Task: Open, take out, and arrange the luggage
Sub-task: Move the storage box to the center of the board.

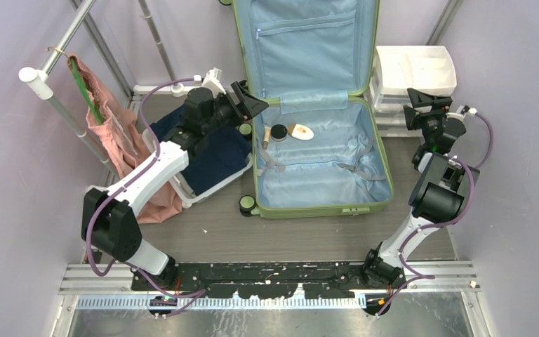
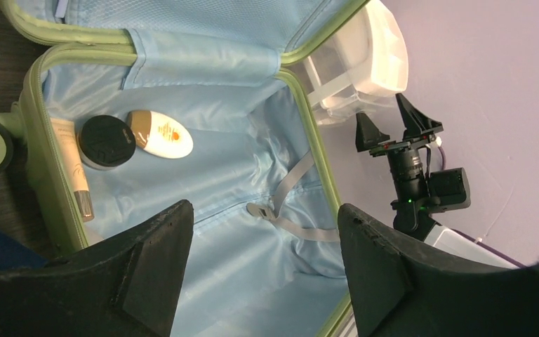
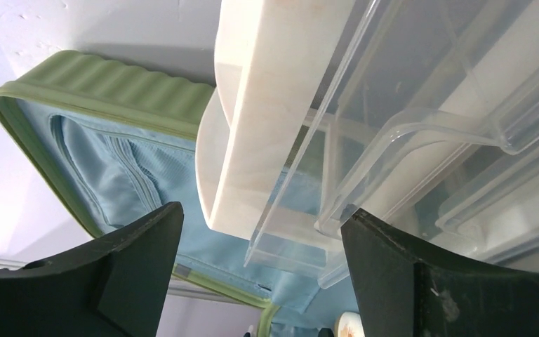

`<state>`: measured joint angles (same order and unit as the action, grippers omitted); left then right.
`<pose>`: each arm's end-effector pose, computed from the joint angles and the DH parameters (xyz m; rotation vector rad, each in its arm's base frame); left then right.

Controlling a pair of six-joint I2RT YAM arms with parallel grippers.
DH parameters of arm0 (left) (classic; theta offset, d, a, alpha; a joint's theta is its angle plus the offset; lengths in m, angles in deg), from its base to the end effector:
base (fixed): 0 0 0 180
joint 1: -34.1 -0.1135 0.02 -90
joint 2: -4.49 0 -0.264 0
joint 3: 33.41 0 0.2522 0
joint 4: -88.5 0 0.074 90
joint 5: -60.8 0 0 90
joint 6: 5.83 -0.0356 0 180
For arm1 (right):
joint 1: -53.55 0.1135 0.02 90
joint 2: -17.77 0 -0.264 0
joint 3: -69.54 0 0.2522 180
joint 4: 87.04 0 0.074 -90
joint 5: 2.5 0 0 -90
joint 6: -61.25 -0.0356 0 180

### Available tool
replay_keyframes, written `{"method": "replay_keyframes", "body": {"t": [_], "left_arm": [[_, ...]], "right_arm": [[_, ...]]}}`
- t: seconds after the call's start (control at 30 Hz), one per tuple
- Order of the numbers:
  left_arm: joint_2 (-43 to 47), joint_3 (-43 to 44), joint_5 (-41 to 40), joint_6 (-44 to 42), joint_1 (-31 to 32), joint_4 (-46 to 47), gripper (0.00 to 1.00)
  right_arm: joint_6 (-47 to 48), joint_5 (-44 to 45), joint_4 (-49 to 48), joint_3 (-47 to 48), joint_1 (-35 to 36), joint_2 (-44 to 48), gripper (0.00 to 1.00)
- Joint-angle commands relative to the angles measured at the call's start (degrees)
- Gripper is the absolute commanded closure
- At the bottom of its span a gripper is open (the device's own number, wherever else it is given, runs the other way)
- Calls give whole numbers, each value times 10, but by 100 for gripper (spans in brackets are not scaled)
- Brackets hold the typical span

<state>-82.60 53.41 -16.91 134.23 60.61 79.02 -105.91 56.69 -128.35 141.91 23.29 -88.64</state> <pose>0.3241 -0.1701 0.3575 -0.2164 1.8731 -1.1393 0.3610 -0.1895 0.2388 0.9192 1.2498 1.0435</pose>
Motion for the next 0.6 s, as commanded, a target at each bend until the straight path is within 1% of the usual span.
{"method": "replay_keyframes", "body": {"t": [0.0, 0.23, 0.37, 0.43, 0.5, 0.57], "left_arm": [[28, -1, 23, -17, -5, 20, 24], [33, -14, 40, -16, -6, 27, 24], [41, -20, 46, -21, -7, 23, 24], [45, -18, 49, -26, -9, 15, 24], [48, -14, 51, -33, -11, 4, 24], [54, -10, 51, -42, -13, -10, 24]], "right_arm": [[13, -6, -30, -30, -22, 56, 12], [42, -33, -5, -104, -54, 118, 13], [71, -46, 61, -133, -66, 159, 14], [97, -55, 114, -135, -69, 181, 14], [137, -70, 205, -121, -71, 206, 14], [212, -83, 322, -96, -73, 239, 13]]}}
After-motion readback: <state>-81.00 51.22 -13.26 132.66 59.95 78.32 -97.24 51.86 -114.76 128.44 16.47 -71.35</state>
